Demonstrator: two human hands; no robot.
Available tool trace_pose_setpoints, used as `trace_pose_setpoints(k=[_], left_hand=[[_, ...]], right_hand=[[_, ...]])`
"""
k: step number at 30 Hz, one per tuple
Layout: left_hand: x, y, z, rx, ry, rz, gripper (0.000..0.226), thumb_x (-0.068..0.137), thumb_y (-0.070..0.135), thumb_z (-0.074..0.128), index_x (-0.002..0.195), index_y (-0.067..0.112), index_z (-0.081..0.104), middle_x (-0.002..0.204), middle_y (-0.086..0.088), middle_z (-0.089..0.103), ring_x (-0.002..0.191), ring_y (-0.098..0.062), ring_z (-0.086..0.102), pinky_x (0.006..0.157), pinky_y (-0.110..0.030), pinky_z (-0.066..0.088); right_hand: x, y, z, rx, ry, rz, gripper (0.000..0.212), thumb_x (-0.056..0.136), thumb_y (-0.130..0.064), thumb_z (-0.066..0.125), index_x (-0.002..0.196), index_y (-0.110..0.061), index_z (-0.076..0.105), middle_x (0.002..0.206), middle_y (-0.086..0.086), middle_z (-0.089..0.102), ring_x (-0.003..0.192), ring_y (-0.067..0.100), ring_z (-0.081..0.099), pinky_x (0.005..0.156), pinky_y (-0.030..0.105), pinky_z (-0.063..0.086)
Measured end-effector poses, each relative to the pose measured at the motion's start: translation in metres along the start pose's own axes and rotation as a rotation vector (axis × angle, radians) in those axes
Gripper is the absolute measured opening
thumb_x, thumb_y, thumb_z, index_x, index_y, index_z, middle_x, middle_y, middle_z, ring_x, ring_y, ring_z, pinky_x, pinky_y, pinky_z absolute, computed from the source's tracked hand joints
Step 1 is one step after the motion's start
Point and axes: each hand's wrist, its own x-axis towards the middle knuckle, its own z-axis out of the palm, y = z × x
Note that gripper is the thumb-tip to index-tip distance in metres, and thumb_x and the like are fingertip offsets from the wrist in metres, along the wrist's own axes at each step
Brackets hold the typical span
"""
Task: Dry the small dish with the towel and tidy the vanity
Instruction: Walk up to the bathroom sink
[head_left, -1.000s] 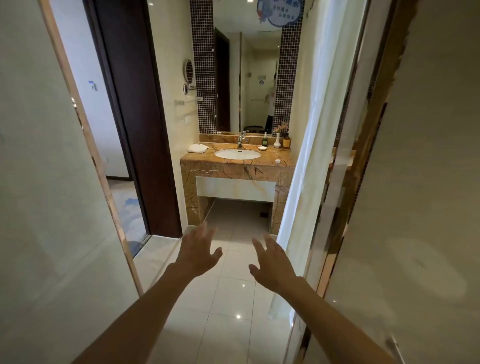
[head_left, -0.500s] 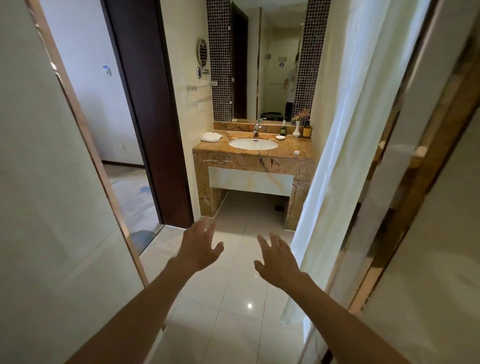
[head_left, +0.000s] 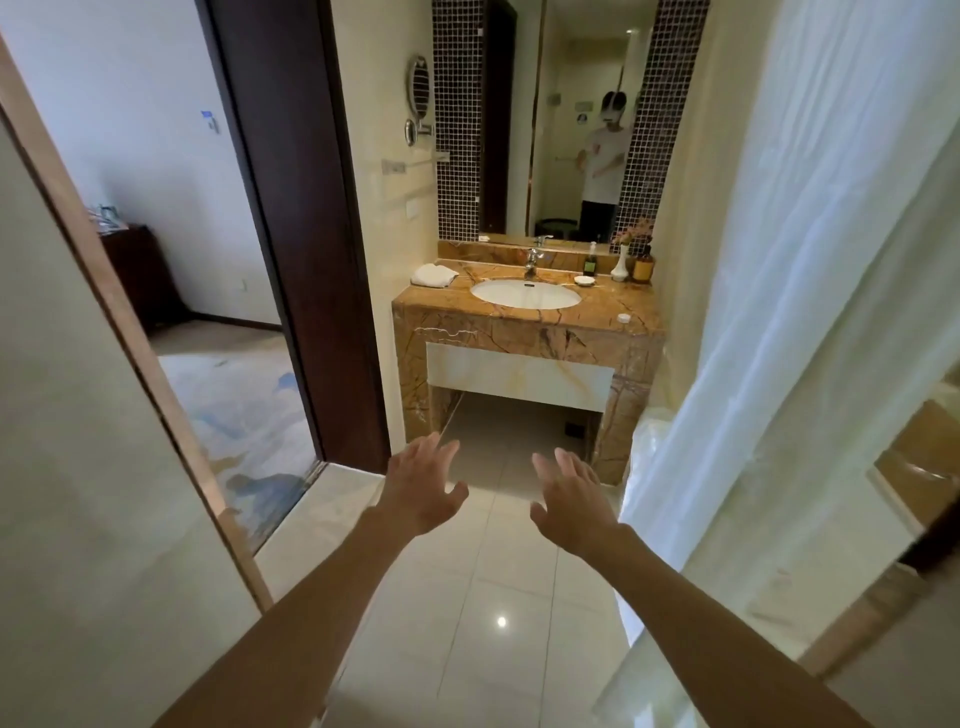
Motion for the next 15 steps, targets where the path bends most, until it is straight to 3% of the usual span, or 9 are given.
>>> trace_pose_setpoints(k=[8, 15], left_hand=[[0.103, -0.009, 0.019, -0.049, -0.007, 0.01, 0.066, 0.088, 0.048, 0.044, 0.147, 0.023, 0.026, 0.157, -0.01, 0.022, 0.144, -0.029, 0.017, 0.115, -0.051, 0.017], [0.212, -0.014, 0.045, -0.065, -0.015, -0.024, 0.065, 0.09, 0.048, 0.043, 0.148, 0.025, 0.023, 0.159, -0.008, 0.017, 0.146, -0.028, 0.012, 0.116, -0.048, 0.013]], right_hand=[[0.084, 0.033, 0.027, 0.009, 0.015, 0.031, 0.062, 0.09, -0.025, 0.057, 0.144, -0.014, 0.03, 0.145, 0.016, 0.038, 0.136, 0.029, 0.034, 0.116, 0.036, 0.023], [0.188, 0.064, 0.041, 0.007, 0.032, -0.011, 0.066, 0.094, -0.028, 0.054, 0.149, -0.015, 0.021, 0.156, 0.018, 0.022, 0.146, 0.031, 0.017, 0.12, 0.04, 0.014]])
